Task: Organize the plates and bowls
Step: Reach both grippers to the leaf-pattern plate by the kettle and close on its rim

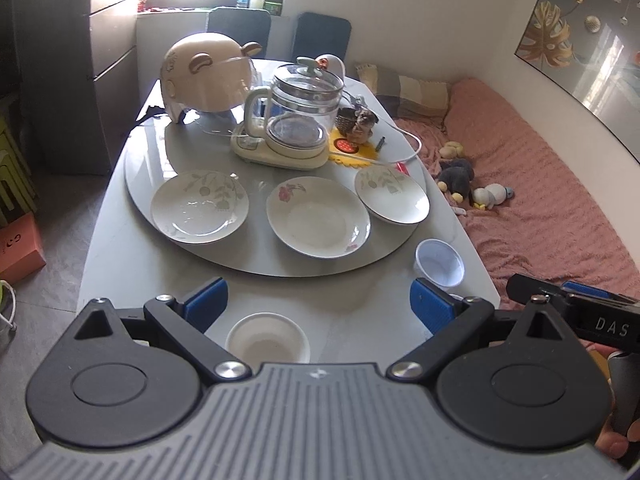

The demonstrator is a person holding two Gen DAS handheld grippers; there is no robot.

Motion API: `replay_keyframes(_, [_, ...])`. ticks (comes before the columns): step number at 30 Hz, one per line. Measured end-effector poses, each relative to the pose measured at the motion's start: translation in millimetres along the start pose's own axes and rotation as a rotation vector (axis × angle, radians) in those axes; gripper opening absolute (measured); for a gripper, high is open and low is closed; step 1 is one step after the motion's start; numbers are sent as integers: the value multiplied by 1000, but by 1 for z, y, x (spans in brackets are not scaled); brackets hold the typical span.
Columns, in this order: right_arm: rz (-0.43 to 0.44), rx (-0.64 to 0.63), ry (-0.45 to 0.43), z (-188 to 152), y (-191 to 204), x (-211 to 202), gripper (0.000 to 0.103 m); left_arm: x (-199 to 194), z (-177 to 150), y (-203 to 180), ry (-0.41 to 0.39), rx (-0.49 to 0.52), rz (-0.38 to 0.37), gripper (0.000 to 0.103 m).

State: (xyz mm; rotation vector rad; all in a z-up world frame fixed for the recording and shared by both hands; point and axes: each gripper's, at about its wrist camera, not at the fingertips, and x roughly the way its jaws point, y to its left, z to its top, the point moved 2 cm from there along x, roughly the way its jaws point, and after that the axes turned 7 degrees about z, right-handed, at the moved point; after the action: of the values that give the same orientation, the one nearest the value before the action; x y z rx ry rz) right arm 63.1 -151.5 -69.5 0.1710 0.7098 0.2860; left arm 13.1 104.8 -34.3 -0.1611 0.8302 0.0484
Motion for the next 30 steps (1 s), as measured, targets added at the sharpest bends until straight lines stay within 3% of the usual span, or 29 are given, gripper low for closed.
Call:
replay_keyframes(9, [-33,71,-36,24,-39,19,103,45,42,-35,-17,37,-20,99])
replay_keyframes(18, [14,127,-43,70,-98,73,103,113,104,-90,-19,17,-16,99])
replay_keyframes(23, [45,162,-11,91,-128,113,103,155,132,-118,-13,28,17,99])
replay_keyframes(30, [87,194,66,111,-166,174,103,227,155,-131,68,31,49,99])
